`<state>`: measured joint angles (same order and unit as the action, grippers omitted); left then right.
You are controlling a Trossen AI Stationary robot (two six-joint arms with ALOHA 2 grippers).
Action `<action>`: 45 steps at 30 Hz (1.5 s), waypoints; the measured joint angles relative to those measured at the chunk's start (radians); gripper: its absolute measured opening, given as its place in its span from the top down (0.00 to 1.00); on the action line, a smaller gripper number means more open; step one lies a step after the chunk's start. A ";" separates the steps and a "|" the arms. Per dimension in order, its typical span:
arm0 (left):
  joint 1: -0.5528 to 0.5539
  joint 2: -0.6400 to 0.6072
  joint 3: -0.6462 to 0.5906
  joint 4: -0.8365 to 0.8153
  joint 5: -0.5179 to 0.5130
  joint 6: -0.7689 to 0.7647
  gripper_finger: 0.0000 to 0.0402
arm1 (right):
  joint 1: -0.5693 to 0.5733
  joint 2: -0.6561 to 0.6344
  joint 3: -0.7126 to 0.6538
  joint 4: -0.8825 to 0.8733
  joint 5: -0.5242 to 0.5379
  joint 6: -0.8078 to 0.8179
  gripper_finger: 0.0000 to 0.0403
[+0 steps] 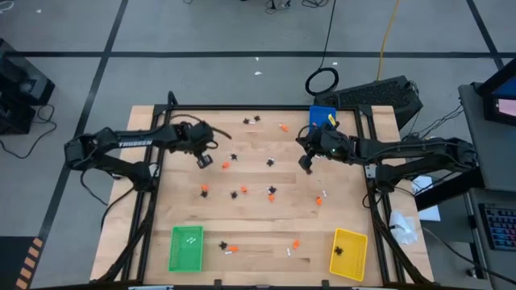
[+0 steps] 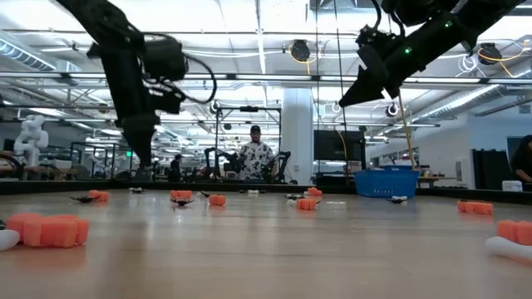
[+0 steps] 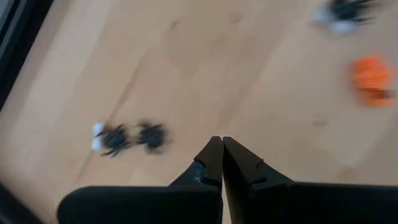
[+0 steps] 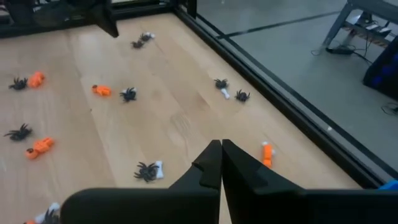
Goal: Sort Halloween decoration
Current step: Put the black spider toy into the yellow bin
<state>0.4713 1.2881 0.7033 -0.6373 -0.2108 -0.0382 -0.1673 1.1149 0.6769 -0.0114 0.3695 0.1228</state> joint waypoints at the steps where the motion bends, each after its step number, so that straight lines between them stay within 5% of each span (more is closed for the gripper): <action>1: 0.026 0.015 0.000 0.000 0.000 0.006 0.96 | 0.000 0.000 0.000 -0.002 0.000 -0.002 1.00; 11: 0.131 0.160 0.000 0.064 -0.002 0.046 0.70 | -0.001 0.000 0.000 0.000 0.000 -0.008 1.00; 18: 0.139 0.216 0.000 0.104 -0.081 0.044 0.62 | -0.001 0.000 0.000 0.000 0.000 -0.007 1.00; 29: 0.170 0.251 0.005 0.112 -0.069 0.019 0.63 | -0.001 0.001 0.000 0.000 -0.001 -0.006 1.00; 45: 0.193 0.253 0.002 0.120 -0.001 0.030 0.83 | 0.000 0.001 0.000 0.000 -0.004 -0.006 1.00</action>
<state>0.6643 1.5410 0.7048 -0.5178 -0.2115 -0.0080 -0.1677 1.1156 0.6769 -0.0113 0.3656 0.1165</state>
